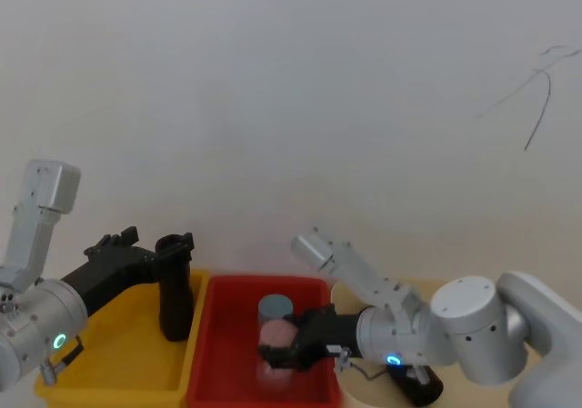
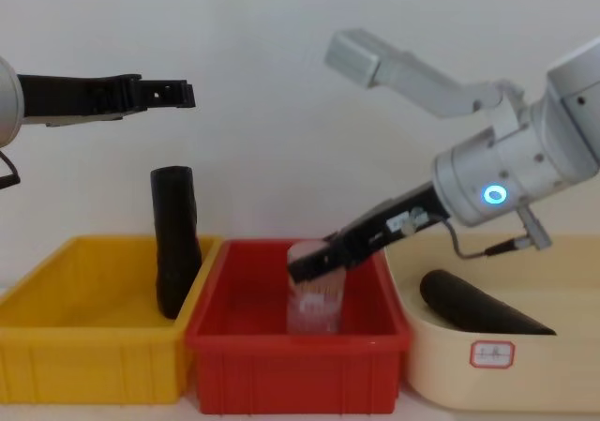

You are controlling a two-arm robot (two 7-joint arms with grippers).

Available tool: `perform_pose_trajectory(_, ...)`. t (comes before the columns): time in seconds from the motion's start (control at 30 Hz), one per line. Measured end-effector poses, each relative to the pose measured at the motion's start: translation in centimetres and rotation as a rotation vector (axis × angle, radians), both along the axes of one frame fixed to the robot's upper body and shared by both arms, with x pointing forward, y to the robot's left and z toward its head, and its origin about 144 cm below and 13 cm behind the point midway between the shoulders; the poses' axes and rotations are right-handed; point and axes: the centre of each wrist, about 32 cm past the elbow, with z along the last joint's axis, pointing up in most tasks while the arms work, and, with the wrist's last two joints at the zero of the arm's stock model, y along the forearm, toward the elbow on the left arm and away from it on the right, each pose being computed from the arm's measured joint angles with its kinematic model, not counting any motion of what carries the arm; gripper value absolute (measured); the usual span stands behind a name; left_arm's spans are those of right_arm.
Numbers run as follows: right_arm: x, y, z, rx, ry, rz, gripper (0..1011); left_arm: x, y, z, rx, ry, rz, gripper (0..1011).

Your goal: Pick up the garbage bag with the one hand and transfer it to the other hand.

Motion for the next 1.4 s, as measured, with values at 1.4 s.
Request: perform_pose_trajectory(1.4, -6.0, -9.8, 3.6, 0.119, -0.188, -0.299, 667, 0.0, 0.0, 0.0, 0.0, 0.0, 0.0, 1001)
